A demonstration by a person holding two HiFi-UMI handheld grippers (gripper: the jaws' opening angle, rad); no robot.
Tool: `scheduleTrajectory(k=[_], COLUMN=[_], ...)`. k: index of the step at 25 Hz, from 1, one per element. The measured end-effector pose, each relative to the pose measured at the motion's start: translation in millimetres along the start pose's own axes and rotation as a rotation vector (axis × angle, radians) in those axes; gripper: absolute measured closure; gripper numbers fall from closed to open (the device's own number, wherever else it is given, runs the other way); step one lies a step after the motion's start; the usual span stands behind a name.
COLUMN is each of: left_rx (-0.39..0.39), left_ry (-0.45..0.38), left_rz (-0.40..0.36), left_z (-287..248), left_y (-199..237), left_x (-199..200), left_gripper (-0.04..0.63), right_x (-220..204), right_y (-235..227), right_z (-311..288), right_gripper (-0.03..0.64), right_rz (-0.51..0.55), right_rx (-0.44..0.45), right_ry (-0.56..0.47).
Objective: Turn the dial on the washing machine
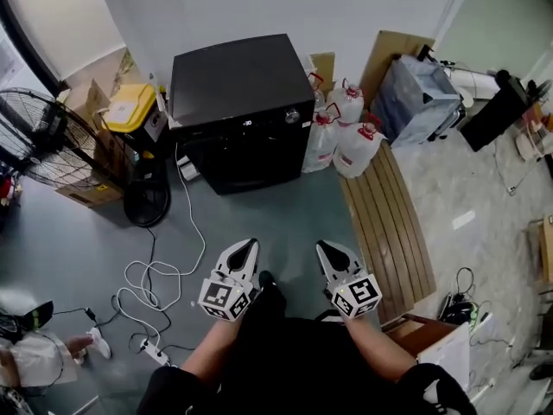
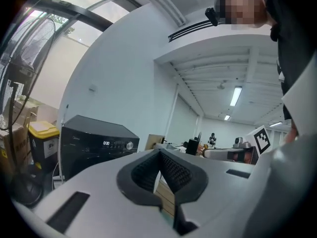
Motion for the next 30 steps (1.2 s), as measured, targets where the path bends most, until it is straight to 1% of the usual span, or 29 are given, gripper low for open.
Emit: scheduleTrajectory(k=[3, 6, 9, 12, 14, 17, 19, 23, 26, 29, 30], left_rx=[-0.032, -0.043, -0.036, -0.021, -0.008, 0.026, 0.058, 0.122, 0.162, 0.18, 0.186], left_ry=[0.004, 0.006, 0.013, 0.027, 0.028, 0.021, 0.014, -0.012, -0.011, -0.003, 0.0], left_rz=[-0.007, -0.004, 0.002, 0.013, 0.008, -0.031, -0.052, -0.07, -0.062, -0.07, -0.075], left_z=[-32, -58, -83, -110, -128, -157, -180, -224, -251, -275, -282], left_y=[21, 46, 77, 104, 116, 132, 143, 156, 158, 163, 166], left_x=[12, 18, 19, 14, 12, 8, 5, -2, -15, -26, -31], left_gripper=[0.58, 0.58, 0.58, 0.58, 0.58, 0.58, 0.58, 0.58, 0.58, 0.58, 0.58], right_x=[5, 8, 11, 10, 9, 2, -6, -18, -28, -41, -45], right_y=[-18, -33, -46, -62, -75, -102, -124, -166, -193, -216, -223], right_z=[-36, -68, -100, -128, -144, -172, -195, -242, -274, -307, -318], right_gripper=[0.592, 0.592, 0.592, 0.591, 0.591, 0.583, 0.537, 0.499, 0.465, 0.443, 0.436], right_rz=[0.005, 0.023, 0.071, 0.145, 0.19, 0.232, 0.246, 0.27, 0.341, 0.383, 0.424], right_rx=[-0.013, -0.024, -0.033, -0.028, -0.013, 0.007, 0.017, 0.037, 0.054, 0.059, 0.067], right_ry=[0.023, 0.048, 0.061, 0.075, 0.088, 0.099, 0.096, 0.101, 0.114, 0.133, 0.126])
Point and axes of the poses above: the fingertips, and each gripper's own axes: z backward along the fingers, y to its left, x out of its top, the point moved 9 cm from there along z, backward along the fingers, and after that the axes turned 4 degrees about z, right-handed, at the moved point
